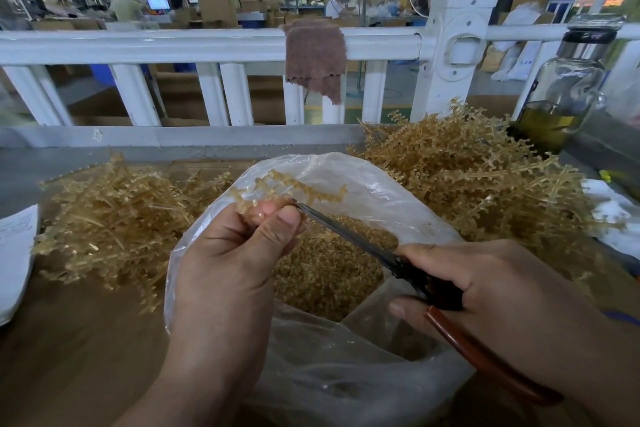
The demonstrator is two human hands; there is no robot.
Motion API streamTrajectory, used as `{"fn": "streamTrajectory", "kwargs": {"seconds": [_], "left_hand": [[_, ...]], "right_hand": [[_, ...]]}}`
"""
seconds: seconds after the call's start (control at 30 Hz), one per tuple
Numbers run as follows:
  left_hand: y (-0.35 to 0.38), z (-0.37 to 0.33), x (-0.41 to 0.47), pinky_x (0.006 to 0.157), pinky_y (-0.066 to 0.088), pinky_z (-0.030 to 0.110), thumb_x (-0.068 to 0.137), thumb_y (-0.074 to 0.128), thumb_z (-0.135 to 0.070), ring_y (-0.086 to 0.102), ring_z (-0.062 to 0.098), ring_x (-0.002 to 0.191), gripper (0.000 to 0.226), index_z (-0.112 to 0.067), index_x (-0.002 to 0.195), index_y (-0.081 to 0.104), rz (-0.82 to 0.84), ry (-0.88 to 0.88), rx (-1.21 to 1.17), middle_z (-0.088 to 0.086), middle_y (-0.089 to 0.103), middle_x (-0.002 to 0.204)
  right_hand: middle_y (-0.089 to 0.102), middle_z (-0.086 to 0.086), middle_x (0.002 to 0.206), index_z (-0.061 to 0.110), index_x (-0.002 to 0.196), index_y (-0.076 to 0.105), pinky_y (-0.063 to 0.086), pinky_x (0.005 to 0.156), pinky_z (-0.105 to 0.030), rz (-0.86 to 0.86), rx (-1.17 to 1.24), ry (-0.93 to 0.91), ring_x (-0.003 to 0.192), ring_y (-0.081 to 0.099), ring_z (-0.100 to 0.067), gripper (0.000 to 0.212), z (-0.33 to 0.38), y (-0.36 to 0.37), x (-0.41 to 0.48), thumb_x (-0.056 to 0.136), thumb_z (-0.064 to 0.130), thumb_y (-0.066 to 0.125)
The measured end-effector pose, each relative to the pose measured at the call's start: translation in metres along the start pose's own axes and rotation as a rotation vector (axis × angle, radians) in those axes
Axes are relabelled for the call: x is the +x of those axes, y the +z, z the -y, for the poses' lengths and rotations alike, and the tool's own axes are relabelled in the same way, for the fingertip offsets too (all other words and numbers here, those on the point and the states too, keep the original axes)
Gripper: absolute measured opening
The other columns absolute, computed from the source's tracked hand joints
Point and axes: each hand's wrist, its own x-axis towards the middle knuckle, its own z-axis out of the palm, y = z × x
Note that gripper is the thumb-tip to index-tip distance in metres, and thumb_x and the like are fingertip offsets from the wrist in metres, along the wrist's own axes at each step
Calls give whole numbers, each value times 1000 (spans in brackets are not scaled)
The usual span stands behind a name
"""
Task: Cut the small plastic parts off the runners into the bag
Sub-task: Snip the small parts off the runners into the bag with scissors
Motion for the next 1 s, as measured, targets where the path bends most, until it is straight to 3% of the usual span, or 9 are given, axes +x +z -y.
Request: {"fn": "streamTrajectory", "kwargs": {"seconds": [0.3, 0.6, 0.73, 0.87, 1.0], "left_hand": [[2, -3, -3, 83, 58, 25, 61, 80, -44, 74, 11, 90, 24, -25, 75, 76, -61, 65, 125, -2, 77, 87], [3, -4, -5, 86, 52, 28, 61, 78, -48, 75, 9, 91, 25, -29, 78, 77, -76, 87, 191, -3, 78, 88], [3, -3, -4, 91, 52, 32, 62, 79, -45, 75, 13, 94, 21, -29, 75, 77, -66, 71, 167, -3, 78, 87], [2, -4, -3, 88, 58, 26, 63, 78, -45, 75, 13, 95, 23, -27, 76, 77, -55, 60, 163, -1, 78, 88], [2, -4, -5, 89, 51, 30, 68, 77, -44, 74, 11, 94, 19, -29, 79, 77, -56, 91, 202, -3, 78, 89]], "right_hand": [[59, 13, 67, 28, 97, 67, 44, 55, -25, 61, -7, -1, 64, 58, -5, 50, -2, 1, 0, 81, 72, 47], [59, 15, 66, 30, 92, 66, 38, 51, -16, 79, 1, 2, 63, 59, -3, 39, -2, -2, 1, 82, 65, 54], [60, 15, 66, 25, 93, 70, 39, 50, -16, 81, 5, -9, 61, 59, -2, 41, -3, -3, 1, 81, 62, 57], [60, 13, 69, 25, 98, 68, 40, 52, -18, 93, 19, -8, 65, 59, -7, 44, -4, -3, 1, 81, 64, 57], [61, 11, 71, 26, 101, 68, 41, 54, -20, 97, 37, -22, 66, 59, -8, 52, -4, -4, 1, 80, 69, 50]]}}
